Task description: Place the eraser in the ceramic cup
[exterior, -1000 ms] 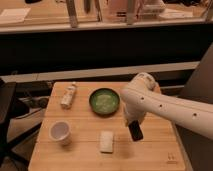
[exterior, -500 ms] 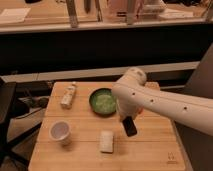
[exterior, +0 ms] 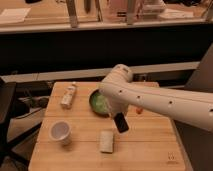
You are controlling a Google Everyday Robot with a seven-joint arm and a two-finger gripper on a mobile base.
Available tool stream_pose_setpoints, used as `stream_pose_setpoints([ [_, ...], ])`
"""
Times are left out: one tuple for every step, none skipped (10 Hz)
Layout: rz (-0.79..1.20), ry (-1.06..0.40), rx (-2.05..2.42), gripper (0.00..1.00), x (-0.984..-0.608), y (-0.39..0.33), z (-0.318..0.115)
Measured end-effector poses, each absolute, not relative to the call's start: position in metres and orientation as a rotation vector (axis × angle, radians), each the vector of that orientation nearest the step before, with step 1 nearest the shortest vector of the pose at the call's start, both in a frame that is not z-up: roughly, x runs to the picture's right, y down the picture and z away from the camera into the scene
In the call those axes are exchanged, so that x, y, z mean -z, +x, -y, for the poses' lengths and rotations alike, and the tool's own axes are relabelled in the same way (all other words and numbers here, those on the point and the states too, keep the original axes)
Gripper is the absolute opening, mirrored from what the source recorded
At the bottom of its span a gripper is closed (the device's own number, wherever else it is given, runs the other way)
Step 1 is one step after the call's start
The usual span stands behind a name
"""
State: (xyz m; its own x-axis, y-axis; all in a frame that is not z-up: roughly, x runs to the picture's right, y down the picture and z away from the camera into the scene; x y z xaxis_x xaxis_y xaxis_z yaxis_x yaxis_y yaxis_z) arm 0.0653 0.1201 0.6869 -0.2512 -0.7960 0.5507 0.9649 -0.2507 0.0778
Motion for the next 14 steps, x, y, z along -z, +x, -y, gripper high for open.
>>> stream_pose_setpoints([
  [0.48,-0.478,1.802,0.01,-0.687,0.058,-0.118],
  [0.478,-0.47,1.824,0.01,-0.688,0.04,-0.115],
  [0.476,-0.466,1.839,0.01,-0.69,0.027,-0.114],
  [0.474,-0.46,1.854,0.01,-0.692,0.015,-0.113],
  [0.471,-0.454,1.87,0.01,-0.695,0.006,-0.112],
  [0.468,-0.451,1.88,0.01,-0.696,0.003,-0.111],
  [0.466,-0.45,1.886,0.01,-0.696,0.001,-0.11],
  [0.465,-0.448,1.904,0.01,-0.697,-0.005,-0.11],
  [0.464,-0.442,1.916,0.01,-0.698,-0.018,-0.11],
  [0.462,-0.437,1.932,0.01,-0.699,-0.03,-0.11],
  [0.461,-0.431,1.959,0.01,-0.7,-0.048,-0.11],
  [0.457,-0.427,1.985,0.01,-0.7,-0.058,-0.11],
  [0.456,-0.427,1.996,0.01,-0.701,-0.061,-0.11],
  [0.458,-0.43,2.006,0.01,-0.7,-0.064,-0.11],
])
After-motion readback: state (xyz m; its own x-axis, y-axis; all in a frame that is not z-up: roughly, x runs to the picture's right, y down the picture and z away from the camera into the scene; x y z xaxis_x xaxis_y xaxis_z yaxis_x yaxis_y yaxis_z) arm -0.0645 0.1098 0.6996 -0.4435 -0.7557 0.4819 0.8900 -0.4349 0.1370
